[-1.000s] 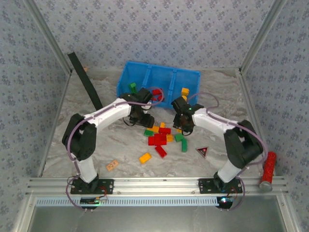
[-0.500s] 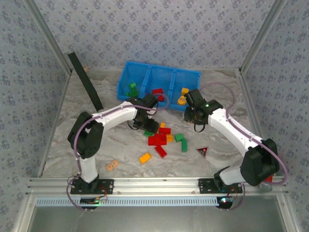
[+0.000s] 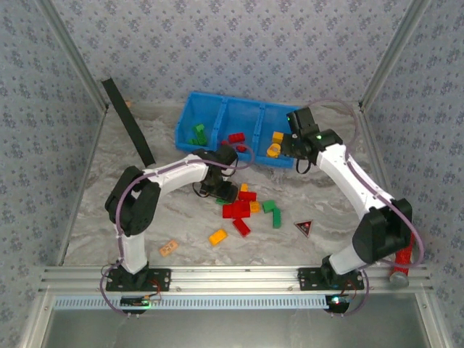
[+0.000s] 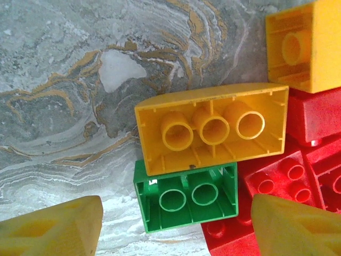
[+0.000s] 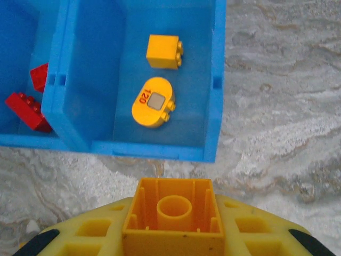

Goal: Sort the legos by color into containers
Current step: Place the lego in the container.

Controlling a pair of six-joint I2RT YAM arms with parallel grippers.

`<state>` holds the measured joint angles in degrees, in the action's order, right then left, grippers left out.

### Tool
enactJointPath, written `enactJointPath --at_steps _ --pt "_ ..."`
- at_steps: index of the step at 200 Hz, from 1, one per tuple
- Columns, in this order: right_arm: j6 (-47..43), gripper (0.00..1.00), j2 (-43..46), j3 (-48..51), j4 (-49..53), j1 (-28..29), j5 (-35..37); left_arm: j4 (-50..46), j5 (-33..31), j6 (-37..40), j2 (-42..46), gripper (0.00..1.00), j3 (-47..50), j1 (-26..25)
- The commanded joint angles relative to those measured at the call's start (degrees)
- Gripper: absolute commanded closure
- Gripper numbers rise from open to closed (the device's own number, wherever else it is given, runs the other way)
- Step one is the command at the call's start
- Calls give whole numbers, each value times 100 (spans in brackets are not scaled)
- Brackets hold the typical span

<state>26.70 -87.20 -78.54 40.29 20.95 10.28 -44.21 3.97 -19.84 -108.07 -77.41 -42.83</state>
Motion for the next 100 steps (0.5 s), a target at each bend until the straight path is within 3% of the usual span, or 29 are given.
enactJointPath --at_steps 1,100 --pt "-323 70 -403 -389 -140 -65 4 -6 -110 -52 -133 27 3 -24" --pt "-692 67 -1980 -1343 -459 -97 -192 -61 -80 -82 -379 27 -65 -20"
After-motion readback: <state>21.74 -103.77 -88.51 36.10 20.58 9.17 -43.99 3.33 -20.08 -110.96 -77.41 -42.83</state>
